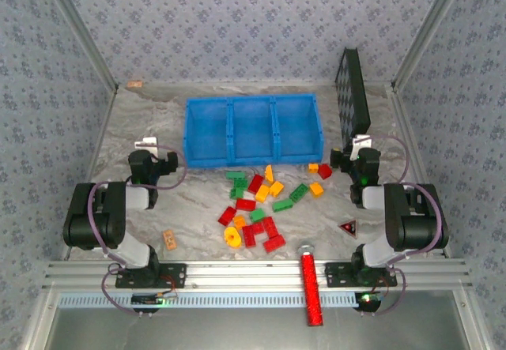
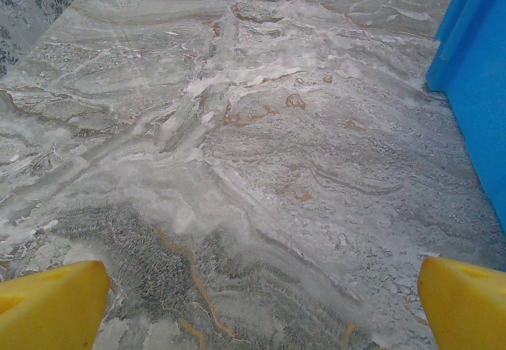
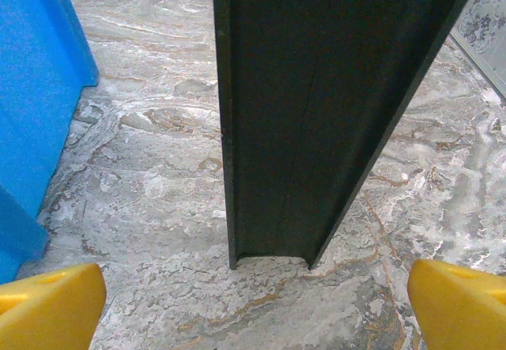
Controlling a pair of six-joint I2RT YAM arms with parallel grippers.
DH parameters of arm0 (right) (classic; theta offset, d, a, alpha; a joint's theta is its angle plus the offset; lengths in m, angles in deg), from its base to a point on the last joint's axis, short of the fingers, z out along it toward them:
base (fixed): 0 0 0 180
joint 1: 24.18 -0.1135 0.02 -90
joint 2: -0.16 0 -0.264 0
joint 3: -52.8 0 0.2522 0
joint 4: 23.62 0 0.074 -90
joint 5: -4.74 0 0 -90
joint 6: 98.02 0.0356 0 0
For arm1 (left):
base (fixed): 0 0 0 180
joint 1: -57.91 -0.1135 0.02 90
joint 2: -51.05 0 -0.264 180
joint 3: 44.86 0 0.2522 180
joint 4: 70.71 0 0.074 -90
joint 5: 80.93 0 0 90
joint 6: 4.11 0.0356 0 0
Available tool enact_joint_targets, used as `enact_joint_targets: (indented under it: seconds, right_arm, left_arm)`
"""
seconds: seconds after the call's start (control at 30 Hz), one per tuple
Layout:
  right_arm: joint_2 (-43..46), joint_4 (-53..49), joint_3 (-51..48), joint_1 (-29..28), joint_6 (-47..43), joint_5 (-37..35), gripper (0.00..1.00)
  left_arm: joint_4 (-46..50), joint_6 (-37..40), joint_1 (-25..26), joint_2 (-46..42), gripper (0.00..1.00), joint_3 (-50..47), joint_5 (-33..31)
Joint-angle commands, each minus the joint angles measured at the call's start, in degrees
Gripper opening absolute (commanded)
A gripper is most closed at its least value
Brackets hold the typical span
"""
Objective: Sort the legos into containers by color
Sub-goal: Pick up the lego from the middle-right of the table.
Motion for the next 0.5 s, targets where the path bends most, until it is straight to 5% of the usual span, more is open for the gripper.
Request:
enact_joint_targets:
  seconds: [0.0, 0.37, 0.47]
  right_arm:
    - [-0.4, 1.6, -0.2, -0.2, 0.2, -1.2, 1.00]
    - [-0.1, 1.5, -0.3, 0.1, 0.2, 0.4, 1.00]
    - [5.1, -6.3, 2.0, -1.1, -2.2, 2.3, 1.00]
  left_arm:
    - [-1.6, -0.1, 0.0, -0.4, 1.00, 0.7, 0.8]
    - [-1.4, -0.2, -0.2, -0.4, 1.00, 0.8, 1.3]
    - [-0.3, -0.1, -0.1, -1.2, 1.00, 1.6, 1.3]
